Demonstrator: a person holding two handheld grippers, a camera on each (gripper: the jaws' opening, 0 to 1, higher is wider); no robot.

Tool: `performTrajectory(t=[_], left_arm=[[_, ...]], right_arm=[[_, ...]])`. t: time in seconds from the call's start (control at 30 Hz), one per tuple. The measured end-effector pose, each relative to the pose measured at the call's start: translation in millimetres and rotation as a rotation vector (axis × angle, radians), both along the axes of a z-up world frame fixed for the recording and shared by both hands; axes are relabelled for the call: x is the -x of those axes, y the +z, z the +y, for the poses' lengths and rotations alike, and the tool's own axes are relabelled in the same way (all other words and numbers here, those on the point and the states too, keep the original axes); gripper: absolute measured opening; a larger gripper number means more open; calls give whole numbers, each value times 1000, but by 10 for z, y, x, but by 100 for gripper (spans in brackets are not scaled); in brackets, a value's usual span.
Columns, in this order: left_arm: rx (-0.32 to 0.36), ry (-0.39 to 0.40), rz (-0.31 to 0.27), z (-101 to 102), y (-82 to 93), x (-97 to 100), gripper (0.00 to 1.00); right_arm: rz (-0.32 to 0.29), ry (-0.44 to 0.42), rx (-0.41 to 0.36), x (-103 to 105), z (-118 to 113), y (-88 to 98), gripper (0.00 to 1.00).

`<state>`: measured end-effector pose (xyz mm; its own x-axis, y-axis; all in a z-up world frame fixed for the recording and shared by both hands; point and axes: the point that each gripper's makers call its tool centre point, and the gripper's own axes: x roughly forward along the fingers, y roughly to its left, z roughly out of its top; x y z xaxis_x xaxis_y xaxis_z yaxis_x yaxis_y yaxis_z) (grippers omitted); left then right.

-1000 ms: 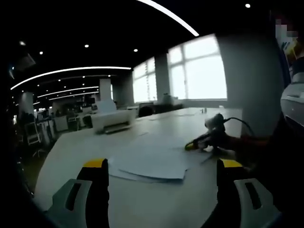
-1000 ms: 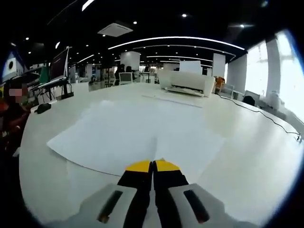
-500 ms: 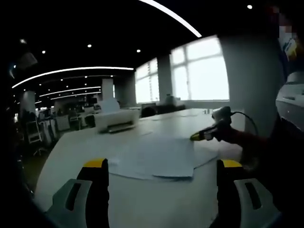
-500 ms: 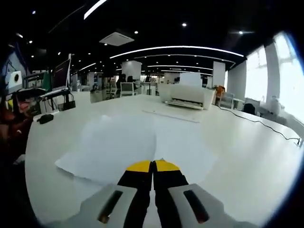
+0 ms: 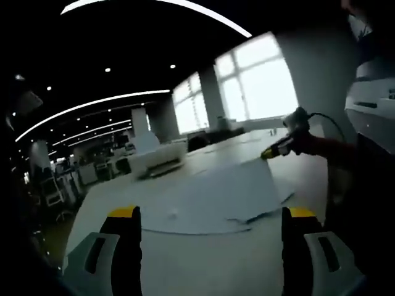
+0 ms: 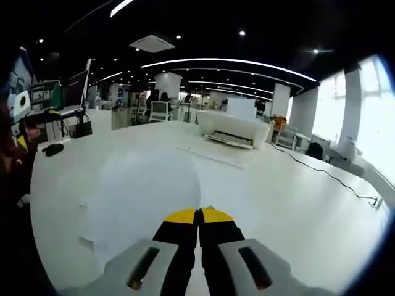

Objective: Organize the stack of printing papers by aligning and flattening the scattered papers on the table

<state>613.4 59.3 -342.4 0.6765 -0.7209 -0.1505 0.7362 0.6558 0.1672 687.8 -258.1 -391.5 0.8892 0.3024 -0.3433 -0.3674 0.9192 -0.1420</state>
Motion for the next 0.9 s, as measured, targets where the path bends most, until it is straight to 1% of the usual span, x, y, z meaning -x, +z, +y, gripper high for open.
performTrajectory(t=[0.07, 0.17, 0.3, 0.4, 0.5, 0.63, 0.73, 0.83, 0.9], left_arm=[[-2, -5, 7, -22, -17, -18, 97], [-7, -10, -2, -37, -25, -34, 97], [30, -14, -1, -37, -14, -56, 97], [35, -25, 14, -48, -34, -55, 97], [24, -21, 14, -38, -42, -53, 97], [26, -21, 16, -29, -31, -27, 97], [41, -33, 28, -49, -36, 8, 97], [39, -36, 28, -56, -59, 40, 97], [32, -30, 25, -37, -57, 42, 97]], right_arm=[[-14, 2, 6, -40, -1, 64, 0], [-39, 1, 11, -81, -2, 165, 0], [-57, 9, 12, -130, 18, 212, 0], [-60, 14, 12, -137, 26, 230, 0], [-69, 8, 5, -103, 5, 270, 0], [-82, -1, 3, -81, -29, 323, 0], [-67, 22, -44, -62, 24, 354, 0], [-71, 28, -49, -51, 59, 403, 0], [-85, 30, -50, -55, 73, 457, 0]])
